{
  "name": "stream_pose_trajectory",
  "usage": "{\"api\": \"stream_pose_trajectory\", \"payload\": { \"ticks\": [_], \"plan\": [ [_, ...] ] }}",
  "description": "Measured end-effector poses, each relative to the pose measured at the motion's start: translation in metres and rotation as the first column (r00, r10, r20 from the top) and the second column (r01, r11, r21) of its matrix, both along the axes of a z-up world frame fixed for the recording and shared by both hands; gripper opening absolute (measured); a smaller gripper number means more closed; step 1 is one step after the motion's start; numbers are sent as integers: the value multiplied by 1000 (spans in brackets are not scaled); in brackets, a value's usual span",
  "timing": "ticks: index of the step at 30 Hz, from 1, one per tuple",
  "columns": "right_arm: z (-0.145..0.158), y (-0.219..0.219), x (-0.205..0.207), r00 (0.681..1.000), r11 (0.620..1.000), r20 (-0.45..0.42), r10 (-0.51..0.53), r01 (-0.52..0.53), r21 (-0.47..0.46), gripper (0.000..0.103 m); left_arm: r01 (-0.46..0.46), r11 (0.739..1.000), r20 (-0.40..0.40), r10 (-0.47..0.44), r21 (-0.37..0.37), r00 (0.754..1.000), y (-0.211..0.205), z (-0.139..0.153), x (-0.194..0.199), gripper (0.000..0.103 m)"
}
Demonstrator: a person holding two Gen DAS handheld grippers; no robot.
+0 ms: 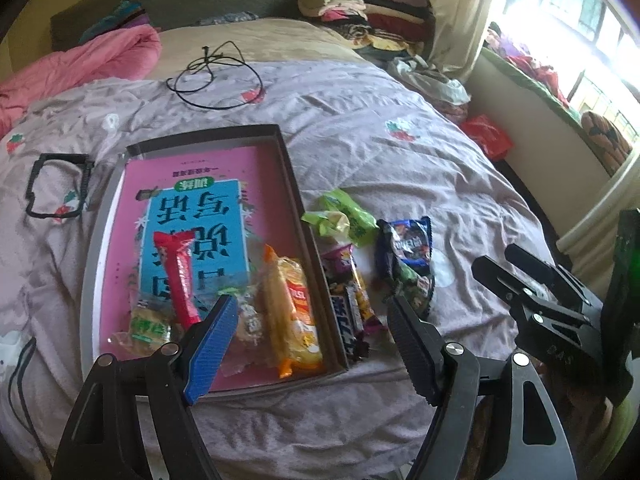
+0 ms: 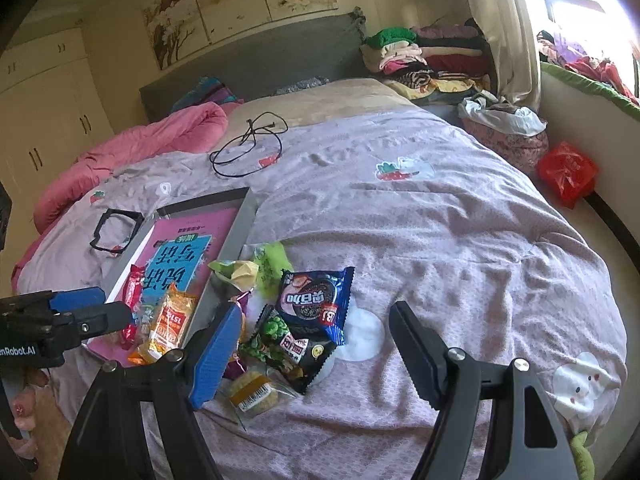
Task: Organize snacks
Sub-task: 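Grasp the small cake packet with the left tool while the right tool grasps the green pea snack bag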
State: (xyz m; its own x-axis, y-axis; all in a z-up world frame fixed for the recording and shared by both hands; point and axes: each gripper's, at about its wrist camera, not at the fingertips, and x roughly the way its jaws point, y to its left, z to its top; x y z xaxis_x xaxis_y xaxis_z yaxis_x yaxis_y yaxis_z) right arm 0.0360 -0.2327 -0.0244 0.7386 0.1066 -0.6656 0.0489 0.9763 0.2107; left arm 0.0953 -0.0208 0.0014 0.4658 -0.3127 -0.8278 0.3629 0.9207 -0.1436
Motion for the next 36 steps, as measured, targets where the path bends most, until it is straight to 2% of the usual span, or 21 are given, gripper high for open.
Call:
{"api": "stream_pose_trajectory", "payload": {
  "ticks": [7, 19, 23, 30, 36],
  "plan": [
    [-9, -4, 3, 999, 1000, -47, 15, -15, 1, 76, 84, 996, -21, -84, 17, 996, -16, -9, -8, 78],
    [-24, -5, 9, 993, 999, -114, 32, -32, 2, 76, 214, 976, -58, -212, 30, 976, -47, -31, -25, 77],
    [-28, -6, 11, 991, 999, -132, 37, -36, 12, 76, 247, 968, -59, -245, 33, 968, -54, -37, -30, 66],
    [-36, -6, 16, 985, 998, -160, 61, -56, 36, 75, 293, 956, -76, -290, 27, 954, -65, -53, -30, 53],
    [-45, 2, 23, 977, 995, -189, 101, -96, 37, 75, 311, 950, -92, -308, 28, 947, -74, -67, -28, 49]
  ]
}}
